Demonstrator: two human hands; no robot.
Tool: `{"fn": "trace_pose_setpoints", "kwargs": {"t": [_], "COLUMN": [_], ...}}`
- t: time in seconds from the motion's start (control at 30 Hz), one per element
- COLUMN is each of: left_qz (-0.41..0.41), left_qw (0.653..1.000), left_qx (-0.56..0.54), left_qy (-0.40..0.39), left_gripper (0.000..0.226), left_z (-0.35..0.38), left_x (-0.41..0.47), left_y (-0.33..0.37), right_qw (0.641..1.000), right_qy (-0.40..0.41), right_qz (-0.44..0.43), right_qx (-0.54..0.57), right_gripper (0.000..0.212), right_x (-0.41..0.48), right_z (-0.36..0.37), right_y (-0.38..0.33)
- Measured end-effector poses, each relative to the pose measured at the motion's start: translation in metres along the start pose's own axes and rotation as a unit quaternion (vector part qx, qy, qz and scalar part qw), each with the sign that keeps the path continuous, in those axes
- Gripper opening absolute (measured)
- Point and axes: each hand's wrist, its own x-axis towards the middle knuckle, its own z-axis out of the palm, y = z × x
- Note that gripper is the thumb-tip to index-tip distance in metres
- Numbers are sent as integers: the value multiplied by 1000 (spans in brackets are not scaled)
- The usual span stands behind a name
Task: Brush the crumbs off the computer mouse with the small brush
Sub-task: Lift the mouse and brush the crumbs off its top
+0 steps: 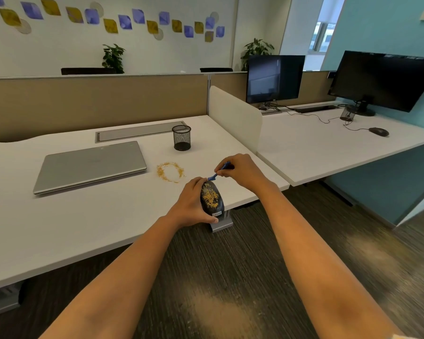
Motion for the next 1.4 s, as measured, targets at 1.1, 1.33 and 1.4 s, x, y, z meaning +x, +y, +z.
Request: {"fn": "trace_pose_setpoints", "kwargs": {"t": [1.1, 1.33, 1.4], "left_qz": [2, -5, -7], "left_qw": [998, 999, 999], "left_qx": [-58, -52, -39], "left_qy": [-5, -4, -8], "left_gripper": [128, 128, 126], "left_z": [-9, -12, -12], "left_x": [-5, -3, -3], "left_y": [5, 2, -1], "right_qw": [988, 986, 984], "right_qy": [-52, -71, -85], "right_qz": [-78, -79, -79], "right_qx": [-123, -130, -134], "right_gripper": [15, 14, 14], "right_x": [6, 5, 7], "right_z": [2, 3, -3], "right_y": [-22, -20, -18]}}
